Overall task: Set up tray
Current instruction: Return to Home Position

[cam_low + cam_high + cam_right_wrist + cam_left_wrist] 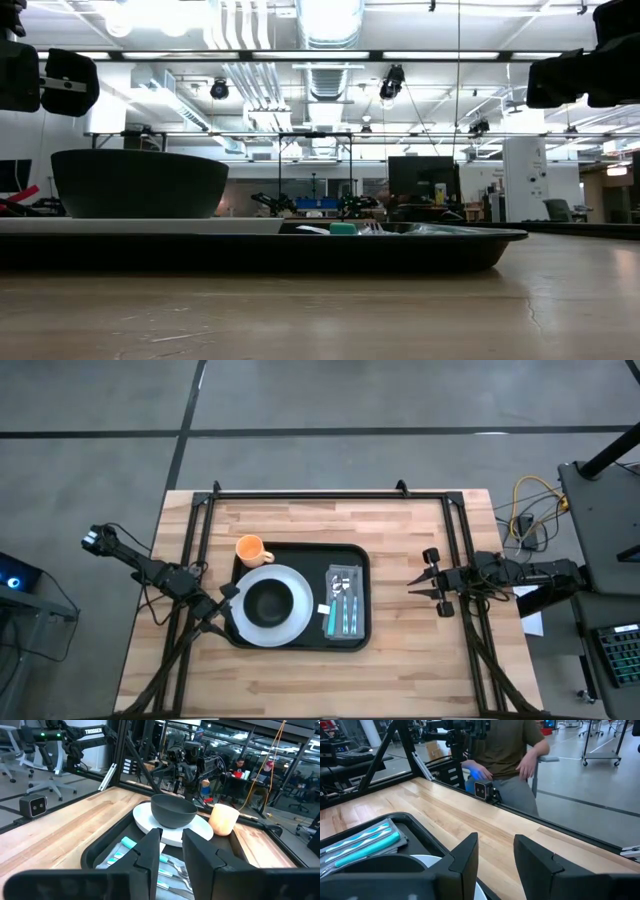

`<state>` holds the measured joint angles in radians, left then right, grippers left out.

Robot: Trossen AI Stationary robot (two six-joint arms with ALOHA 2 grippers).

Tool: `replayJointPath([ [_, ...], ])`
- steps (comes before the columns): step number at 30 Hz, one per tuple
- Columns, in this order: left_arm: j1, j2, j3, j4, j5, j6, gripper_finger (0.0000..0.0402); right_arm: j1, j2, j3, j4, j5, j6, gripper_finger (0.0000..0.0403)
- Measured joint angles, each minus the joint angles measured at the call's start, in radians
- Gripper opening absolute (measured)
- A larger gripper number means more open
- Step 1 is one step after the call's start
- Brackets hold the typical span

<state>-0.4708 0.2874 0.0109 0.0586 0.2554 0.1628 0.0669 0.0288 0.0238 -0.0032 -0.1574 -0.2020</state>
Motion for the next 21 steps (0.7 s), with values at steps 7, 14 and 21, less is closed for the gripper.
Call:
replayJointPath([
  [7,0.0,0.0,0.0,0.0,0.0,0.0,0.0107,0.0,0.0,0.0,0.0,0.0,0.0,0.0069],
  [14,0.0,0.0,0.0,0.0,0.0,0.0,0.0107,0.0,0.0,0.0,0.0,0.0,0.0,0.008],
  [21,0.0,0.0,0.0,0.0,0.0,0.0,0.0107,0.0,0.0,0.0,0.0,0.0,0.0,0.0087],
])
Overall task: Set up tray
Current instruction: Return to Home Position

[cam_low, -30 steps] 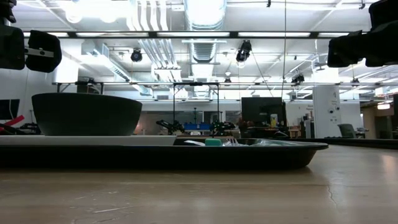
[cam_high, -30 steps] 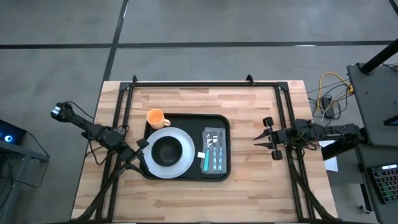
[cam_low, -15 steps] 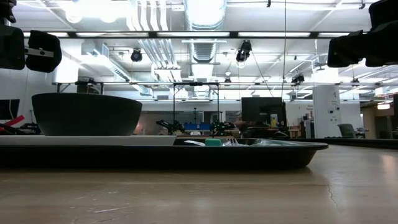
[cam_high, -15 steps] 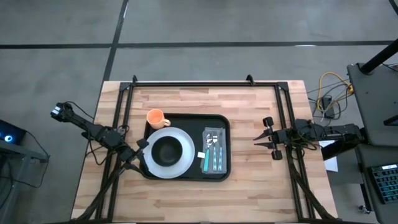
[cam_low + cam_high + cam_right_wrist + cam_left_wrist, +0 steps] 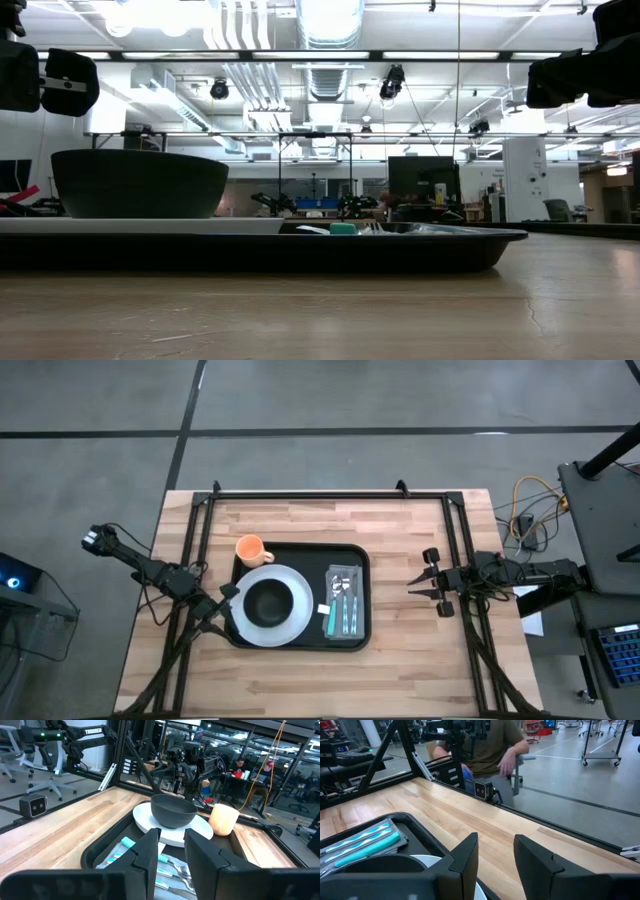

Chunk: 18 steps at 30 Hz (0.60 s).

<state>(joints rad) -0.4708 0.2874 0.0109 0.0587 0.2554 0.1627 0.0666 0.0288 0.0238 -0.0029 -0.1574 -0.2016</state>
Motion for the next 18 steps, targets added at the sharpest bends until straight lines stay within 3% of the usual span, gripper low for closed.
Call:
replayJointPath([
  [18,0.0,0.0,0.0,0.0,0.0,0.0,0.0107,0.0,0.0,0.0,0.0,0.0,0.0,0.0073],
])
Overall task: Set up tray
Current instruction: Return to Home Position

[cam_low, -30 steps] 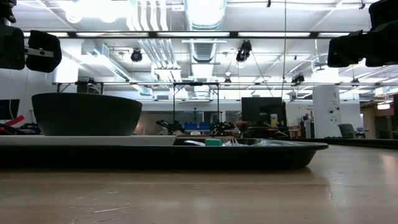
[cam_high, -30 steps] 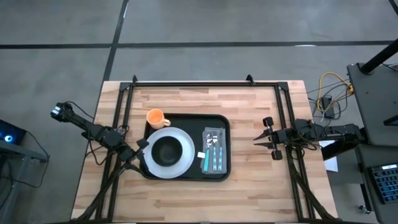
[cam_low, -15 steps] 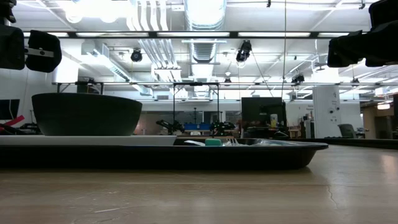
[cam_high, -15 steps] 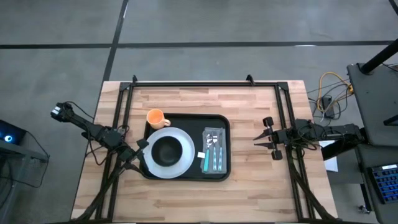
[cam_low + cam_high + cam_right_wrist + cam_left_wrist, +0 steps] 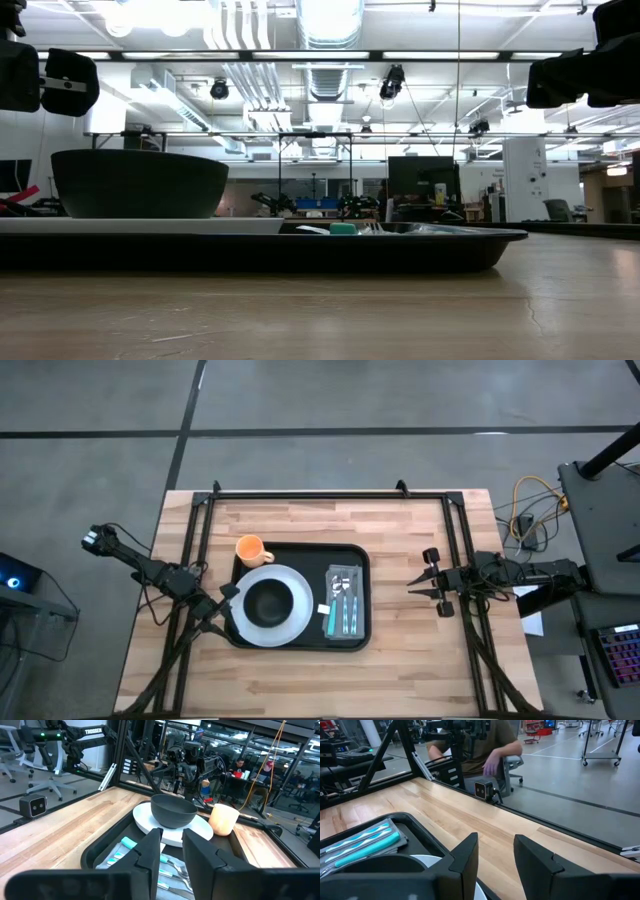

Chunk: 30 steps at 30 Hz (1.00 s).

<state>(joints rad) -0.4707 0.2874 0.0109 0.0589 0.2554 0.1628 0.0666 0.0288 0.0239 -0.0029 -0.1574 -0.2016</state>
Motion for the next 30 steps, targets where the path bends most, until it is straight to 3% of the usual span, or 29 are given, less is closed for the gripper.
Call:
replayJointPath([
  [12,0.0,0.0,0.0,0.0,0.0,0.0,0.0107,0.0,0.0,0.0,0.0,0.0,0.0,0.0087],
  [30,0.0,0.0,0.0,0.0,0.0,0.0,0.0107,0.0,0.0,0.0,0.0,0.0,0.0,0.0073],
])
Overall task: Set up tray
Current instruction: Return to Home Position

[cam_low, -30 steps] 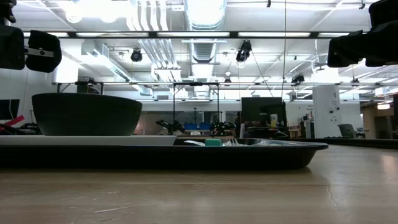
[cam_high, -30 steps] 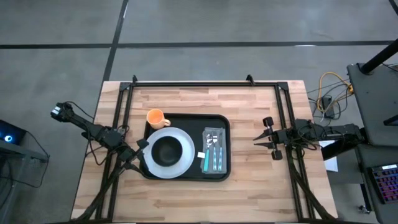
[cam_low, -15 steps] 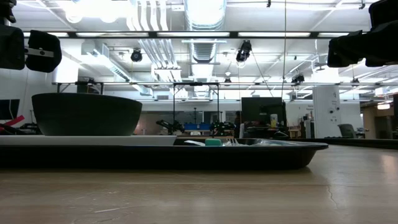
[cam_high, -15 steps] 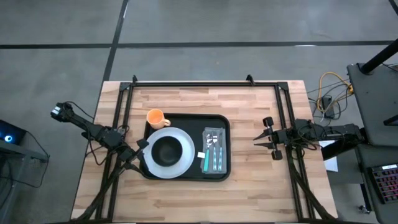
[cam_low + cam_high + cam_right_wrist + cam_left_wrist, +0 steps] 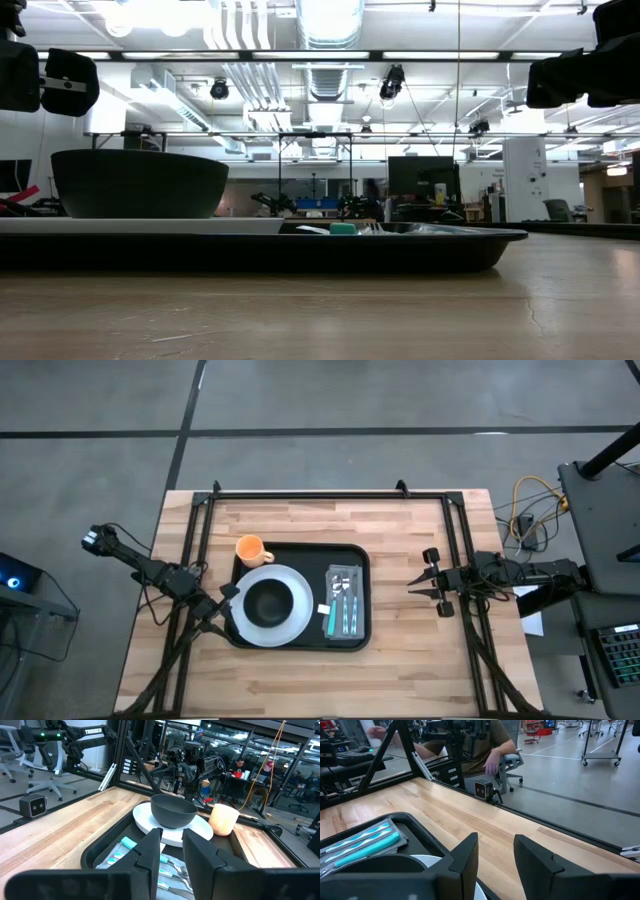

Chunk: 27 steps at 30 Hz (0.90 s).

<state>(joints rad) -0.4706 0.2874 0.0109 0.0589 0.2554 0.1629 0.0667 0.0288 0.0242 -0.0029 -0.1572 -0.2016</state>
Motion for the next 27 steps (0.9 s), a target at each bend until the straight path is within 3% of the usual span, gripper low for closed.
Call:
replayJointPath([
  [12,0.0,0.0,0.0,0.0,0.0,0.0,0.0107,0.0,0.0,0.0,0.0,0.0,0.0,0.0086],
  [27,0.0,0.0,0.0,0.0,0.0,0.0,0.0107,0.0,0.0,0.0,0.0,0.0,0.0,0.0069],
])
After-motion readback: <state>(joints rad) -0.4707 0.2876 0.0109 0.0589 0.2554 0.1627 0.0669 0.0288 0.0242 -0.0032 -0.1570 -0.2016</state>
